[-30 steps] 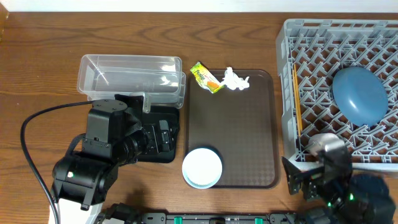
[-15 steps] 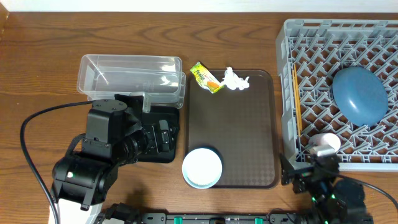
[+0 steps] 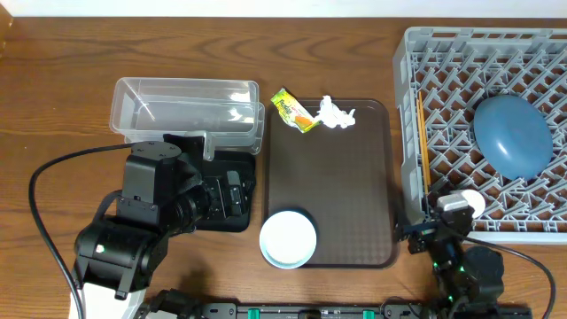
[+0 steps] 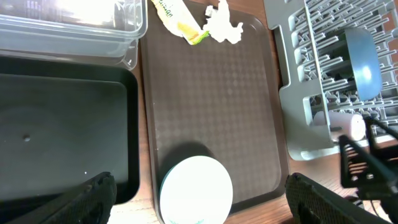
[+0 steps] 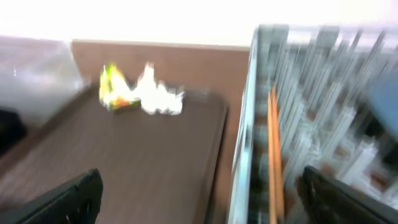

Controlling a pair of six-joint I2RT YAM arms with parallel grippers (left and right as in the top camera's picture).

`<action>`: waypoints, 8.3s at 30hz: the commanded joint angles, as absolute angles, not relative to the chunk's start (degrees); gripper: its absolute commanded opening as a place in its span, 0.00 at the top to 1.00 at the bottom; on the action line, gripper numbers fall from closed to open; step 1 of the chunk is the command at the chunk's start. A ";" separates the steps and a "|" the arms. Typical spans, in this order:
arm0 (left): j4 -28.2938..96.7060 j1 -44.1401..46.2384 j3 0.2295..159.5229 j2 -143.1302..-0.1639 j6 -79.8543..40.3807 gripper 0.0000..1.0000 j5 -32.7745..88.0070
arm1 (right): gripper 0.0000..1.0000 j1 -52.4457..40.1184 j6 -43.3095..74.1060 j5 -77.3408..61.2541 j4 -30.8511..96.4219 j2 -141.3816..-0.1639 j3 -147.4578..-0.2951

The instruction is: Sort waste into correct bins and load items into the dishwasher rack

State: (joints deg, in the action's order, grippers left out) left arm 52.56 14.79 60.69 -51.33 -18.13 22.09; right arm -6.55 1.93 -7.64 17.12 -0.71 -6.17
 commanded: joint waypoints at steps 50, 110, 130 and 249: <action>49.36 41.41 59.86 -73.36 -23.22 0.11 17.39 | 0.01 -6.39 2.07 -6.20 3.64 -0.32 -0.30; 48.56 -3.55 54.59 -77.60 6.76 0.94 67.88 | 0.01 -6.39 2.09 -6.22 3.64 -0.34 -0.30; 36.01 -19.75 39.59 -80.93 14.85 0.94 81.03 | 0.01 -6.39 2.09 -6.22 3.64 -0.32 -0.30; -45.32 34.65 85.80 -121.12 -60.31 0.93 58.74 | 0.01 -6.39 2.09 -6.22 3.64 -0.34 -0.30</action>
State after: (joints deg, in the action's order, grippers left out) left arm -44.42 31.14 78.96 -118.10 -58.37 58.28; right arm -6.55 1.98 -6.55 3.62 -0.62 -0.56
